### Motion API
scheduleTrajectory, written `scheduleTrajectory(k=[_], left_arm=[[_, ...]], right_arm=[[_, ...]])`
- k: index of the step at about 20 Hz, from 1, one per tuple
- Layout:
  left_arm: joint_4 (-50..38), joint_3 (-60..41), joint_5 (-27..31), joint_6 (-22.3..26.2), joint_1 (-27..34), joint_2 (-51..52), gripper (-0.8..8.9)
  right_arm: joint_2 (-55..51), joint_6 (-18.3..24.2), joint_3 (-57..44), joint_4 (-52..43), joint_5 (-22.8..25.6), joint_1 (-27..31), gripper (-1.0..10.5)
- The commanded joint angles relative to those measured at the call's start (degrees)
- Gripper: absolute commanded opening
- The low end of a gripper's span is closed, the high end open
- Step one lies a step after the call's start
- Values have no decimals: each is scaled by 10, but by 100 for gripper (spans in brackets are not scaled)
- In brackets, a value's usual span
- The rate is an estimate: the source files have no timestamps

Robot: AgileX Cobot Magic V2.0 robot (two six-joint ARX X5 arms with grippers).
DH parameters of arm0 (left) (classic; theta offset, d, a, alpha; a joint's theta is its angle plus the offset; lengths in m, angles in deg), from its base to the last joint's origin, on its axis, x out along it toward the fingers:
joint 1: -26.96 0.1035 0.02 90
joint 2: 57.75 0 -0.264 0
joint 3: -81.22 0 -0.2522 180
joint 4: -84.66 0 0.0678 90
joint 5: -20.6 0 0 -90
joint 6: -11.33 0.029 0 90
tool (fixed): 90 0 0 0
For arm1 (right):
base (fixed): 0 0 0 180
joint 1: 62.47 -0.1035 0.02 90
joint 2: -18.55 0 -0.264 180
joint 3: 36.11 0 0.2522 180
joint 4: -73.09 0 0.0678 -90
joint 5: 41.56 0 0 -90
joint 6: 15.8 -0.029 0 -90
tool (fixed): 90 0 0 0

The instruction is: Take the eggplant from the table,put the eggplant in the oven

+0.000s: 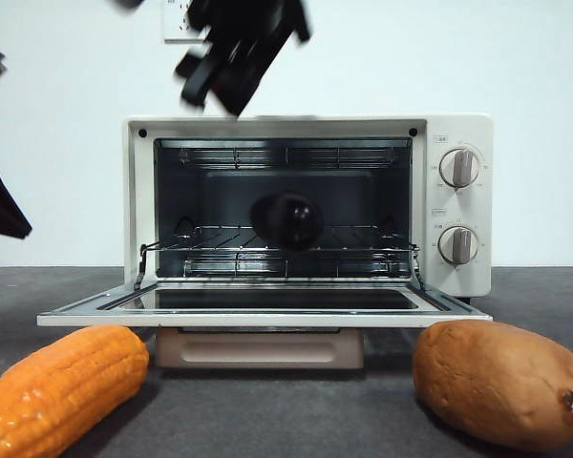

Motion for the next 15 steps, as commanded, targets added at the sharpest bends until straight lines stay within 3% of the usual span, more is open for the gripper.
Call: scheduleTrajectory(k=[1,11,15], left_arm=[[-17,2,8,11,0,-33,6],[-43,2,7,11,-1,-154,6],[-47,2,-1,11,-6,-186,6]], right_arm=[[-32,-53,15,28,1,-6,234],[-175,-158,15,196,-40,-6,8],[-224,-186,15,241,-73,-7,4]])
